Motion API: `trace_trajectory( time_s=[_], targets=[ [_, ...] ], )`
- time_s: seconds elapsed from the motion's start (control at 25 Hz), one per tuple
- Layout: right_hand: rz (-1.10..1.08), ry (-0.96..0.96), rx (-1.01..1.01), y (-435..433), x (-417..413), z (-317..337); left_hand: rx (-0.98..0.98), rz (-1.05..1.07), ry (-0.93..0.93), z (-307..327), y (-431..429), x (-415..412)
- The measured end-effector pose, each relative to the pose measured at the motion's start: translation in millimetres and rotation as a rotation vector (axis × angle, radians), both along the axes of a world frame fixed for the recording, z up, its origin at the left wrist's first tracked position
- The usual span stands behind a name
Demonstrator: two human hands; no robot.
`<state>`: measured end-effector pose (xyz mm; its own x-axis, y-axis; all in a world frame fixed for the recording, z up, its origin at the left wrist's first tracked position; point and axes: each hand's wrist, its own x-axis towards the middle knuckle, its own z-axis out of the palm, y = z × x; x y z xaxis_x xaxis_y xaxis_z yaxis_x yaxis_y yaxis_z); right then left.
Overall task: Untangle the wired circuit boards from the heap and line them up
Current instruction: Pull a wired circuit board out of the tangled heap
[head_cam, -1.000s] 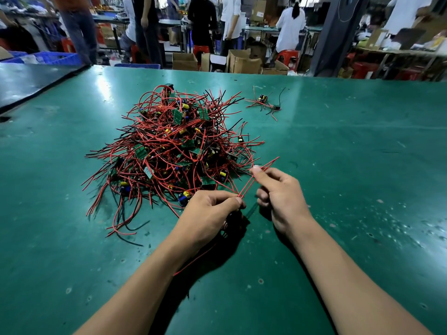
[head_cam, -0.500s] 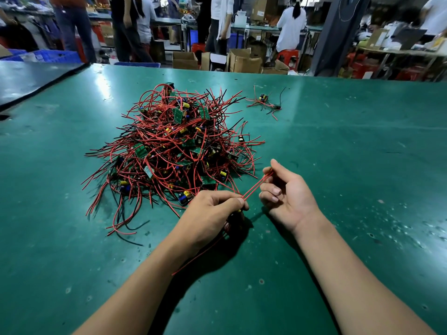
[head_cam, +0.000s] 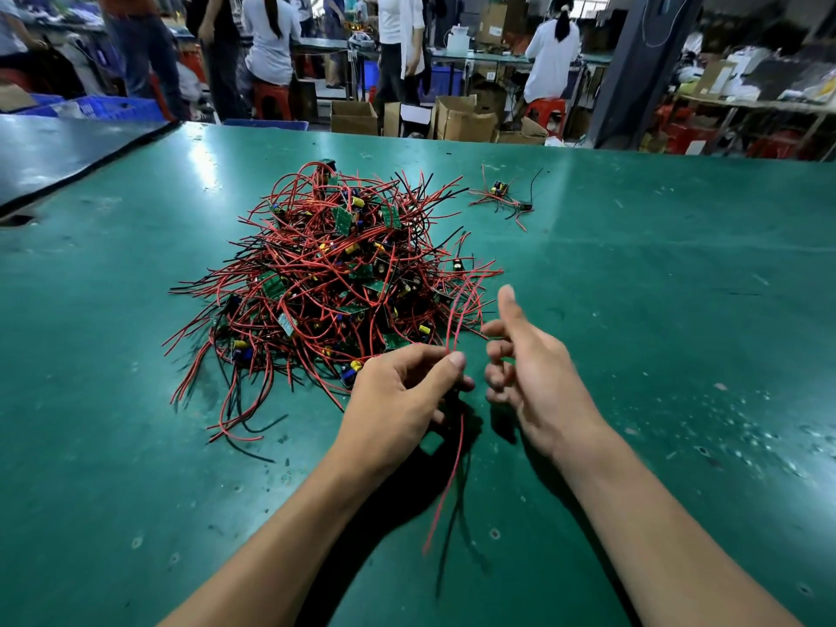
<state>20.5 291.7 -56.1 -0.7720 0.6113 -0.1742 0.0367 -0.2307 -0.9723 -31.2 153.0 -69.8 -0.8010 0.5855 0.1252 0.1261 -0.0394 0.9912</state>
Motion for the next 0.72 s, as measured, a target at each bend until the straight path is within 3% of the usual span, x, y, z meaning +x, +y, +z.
trace_trajectory(
  time_s=[0.2, 0.48, 0.56, 0.72],
  targets=[
    [0.058, -0.009, 0.658, -31, 7, -3, 0.049, 0.172, 0.024, 8, -1, 3],
    [0.115, 0.023, 0.897, -19, 9, -6, 0.056, 0.006, -0.485, 17, 3, -10],
    [0.036, -0.074, 0.963, -11, 7, -11, 0.133, -0.042, -0.414, 13, 2, -3],
    [-0.094, -0.551, 1.049, 27, 13, -11, 0.115, 0.108, -0.105, 8, -6, -4]
  ],
)
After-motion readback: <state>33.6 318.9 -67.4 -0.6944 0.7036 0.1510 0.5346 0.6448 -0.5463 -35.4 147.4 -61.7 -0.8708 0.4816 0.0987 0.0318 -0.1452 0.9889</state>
